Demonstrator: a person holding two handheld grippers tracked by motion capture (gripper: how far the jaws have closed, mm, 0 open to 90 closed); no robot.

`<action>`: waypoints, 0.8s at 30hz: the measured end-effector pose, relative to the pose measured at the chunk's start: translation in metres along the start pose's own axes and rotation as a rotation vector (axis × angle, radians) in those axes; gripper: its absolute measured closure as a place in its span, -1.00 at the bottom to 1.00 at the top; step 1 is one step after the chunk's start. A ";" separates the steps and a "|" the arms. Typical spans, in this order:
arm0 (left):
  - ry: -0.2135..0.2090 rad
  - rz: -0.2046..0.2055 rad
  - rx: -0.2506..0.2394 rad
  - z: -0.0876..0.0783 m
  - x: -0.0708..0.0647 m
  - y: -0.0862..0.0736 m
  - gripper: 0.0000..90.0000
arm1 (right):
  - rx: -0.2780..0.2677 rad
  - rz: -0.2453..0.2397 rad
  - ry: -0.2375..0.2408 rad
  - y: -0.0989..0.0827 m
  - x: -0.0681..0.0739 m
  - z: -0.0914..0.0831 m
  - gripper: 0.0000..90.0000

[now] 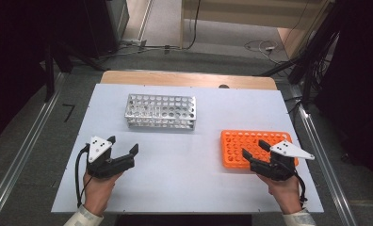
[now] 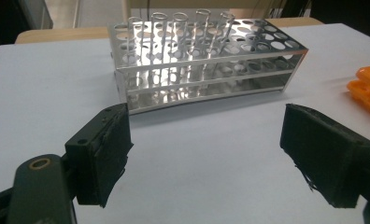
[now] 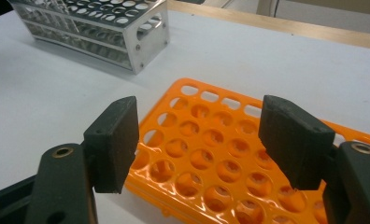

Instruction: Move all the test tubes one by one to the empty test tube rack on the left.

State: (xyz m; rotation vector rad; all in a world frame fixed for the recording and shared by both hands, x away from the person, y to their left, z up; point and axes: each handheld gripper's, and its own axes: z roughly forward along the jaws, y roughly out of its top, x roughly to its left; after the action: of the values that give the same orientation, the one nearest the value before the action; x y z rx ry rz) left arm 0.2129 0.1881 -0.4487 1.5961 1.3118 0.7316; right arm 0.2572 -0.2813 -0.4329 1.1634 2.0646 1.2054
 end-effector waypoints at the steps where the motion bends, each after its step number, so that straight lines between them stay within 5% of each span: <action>1: 0.003 -0.001 0.001 -0.001 0.001 -0.001 -0.65 | 0.002 0.001 -0.005 -0.001 -0.002 -0.001 -0.39; 24: 0.118 -0.047 0.017 -0.020 0.043 -0.021 -0.68 | 0.005 0.076 -0.120 -0.034 -0.044 -0.034 -0.47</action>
State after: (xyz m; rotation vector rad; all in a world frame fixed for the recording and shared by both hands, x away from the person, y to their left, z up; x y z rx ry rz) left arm 0.1972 0.2350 -0.4640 1.5500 1.4396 0.7973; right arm 0.2412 -0.3428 -0.4461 1.2947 1.9524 1.1362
